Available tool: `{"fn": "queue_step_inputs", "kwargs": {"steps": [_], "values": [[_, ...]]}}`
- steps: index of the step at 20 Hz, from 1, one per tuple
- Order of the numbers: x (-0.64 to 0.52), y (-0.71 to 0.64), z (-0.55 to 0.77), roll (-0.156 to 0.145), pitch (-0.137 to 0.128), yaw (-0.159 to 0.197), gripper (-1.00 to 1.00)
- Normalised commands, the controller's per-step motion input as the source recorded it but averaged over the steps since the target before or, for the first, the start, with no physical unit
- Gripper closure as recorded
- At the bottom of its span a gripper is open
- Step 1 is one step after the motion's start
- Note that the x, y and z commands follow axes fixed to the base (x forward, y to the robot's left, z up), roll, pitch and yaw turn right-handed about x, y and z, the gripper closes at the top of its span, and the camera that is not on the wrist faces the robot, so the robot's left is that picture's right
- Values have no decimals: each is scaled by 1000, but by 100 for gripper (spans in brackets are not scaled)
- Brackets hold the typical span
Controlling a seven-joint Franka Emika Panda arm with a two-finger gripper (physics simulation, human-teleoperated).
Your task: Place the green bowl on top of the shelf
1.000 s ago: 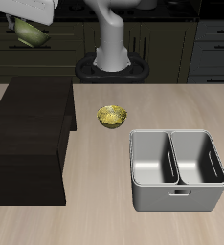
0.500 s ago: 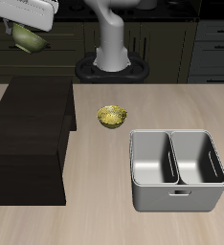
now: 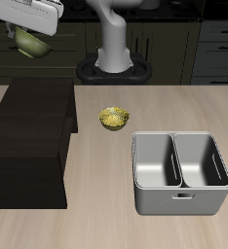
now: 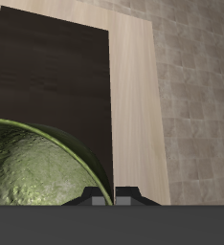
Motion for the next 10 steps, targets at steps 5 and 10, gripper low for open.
{"fn": "queue_step_inputs", "kwargs": {"steps": [5,10], "values": [[122,190,-46,37,-17,-1,100],[114,50,-8,-11,6,7,100]]}}
